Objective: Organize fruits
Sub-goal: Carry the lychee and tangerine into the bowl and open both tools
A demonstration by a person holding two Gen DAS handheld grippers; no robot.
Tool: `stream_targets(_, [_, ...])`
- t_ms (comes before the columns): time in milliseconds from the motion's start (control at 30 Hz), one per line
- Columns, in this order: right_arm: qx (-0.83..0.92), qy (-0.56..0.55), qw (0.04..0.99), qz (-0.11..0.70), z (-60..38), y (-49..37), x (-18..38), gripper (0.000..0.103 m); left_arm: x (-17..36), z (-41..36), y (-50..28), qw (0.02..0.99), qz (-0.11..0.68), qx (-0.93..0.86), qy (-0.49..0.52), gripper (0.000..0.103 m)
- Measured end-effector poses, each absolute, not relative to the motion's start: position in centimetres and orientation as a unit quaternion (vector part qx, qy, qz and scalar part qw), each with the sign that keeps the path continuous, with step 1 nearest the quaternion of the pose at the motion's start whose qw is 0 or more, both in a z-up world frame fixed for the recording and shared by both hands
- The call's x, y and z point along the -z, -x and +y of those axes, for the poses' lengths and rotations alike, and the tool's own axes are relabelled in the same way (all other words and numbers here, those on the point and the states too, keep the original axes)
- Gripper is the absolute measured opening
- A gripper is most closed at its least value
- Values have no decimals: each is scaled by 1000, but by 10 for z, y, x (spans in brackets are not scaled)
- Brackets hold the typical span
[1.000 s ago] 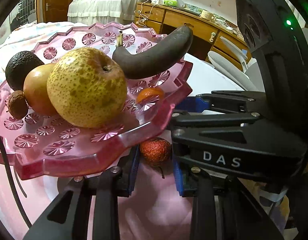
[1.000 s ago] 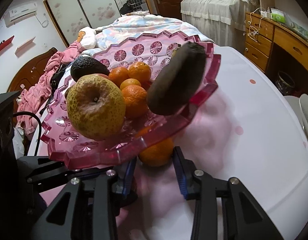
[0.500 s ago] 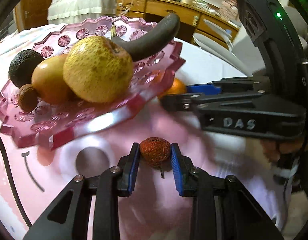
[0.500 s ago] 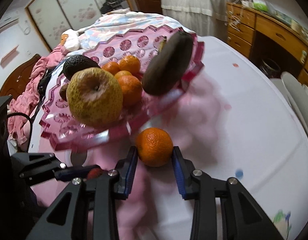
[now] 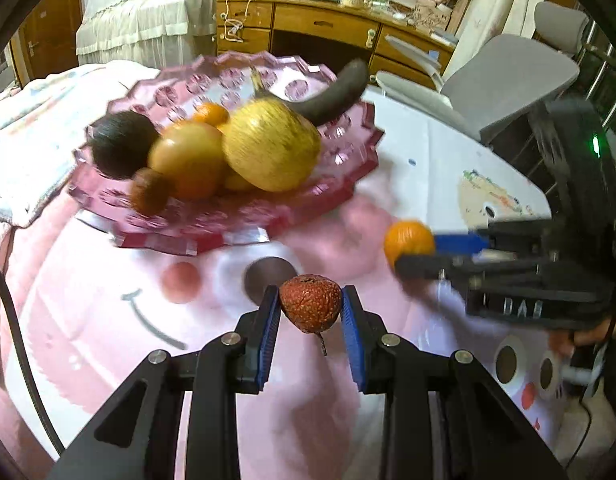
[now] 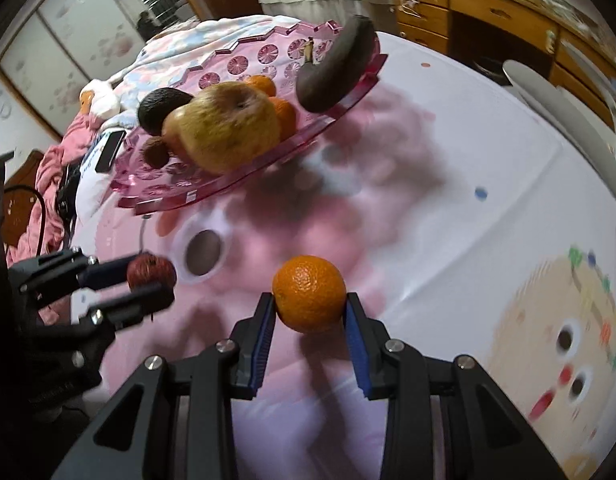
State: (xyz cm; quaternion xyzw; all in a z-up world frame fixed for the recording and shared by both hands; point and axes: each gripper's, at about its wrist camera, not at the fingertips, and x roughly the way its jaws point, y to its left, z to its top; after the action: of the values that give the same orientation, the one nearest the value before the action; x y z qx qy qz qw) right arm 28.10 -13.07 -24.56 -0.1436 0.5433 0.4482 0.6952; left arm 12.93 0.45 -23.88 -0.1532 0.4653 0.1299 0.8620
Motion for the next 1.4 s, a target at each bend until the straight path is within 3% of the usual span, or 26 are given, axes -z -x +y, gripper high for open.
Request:
stream_targets(633, [-328, 11, 780, 533, -82, -196, 179, 35, 172, 116, -121, 892, 438, -24, 111, 29])
stream_targets(1067, [-231, -24, 834, 501, -17, -201, 179, 37, 188, 159, -153, 893, 436, 63, 91, 29])
stream_targets(1100, [-217, -25, 836, 504, -18, -201, 181, 37, 190, 161, -153, 891, 439, 64, 92, 33])
stream_targets(1233, [-176, -65, 838, 513, -26, -200, 188, 45, 188, 164, -147, 891, 441, 67, 90, 64])
stream_targets(1400, [-164, -65, 845, 504, -31, -183, 179, 60, 178, 165, -133, 886, 451, 50, 91, 83])
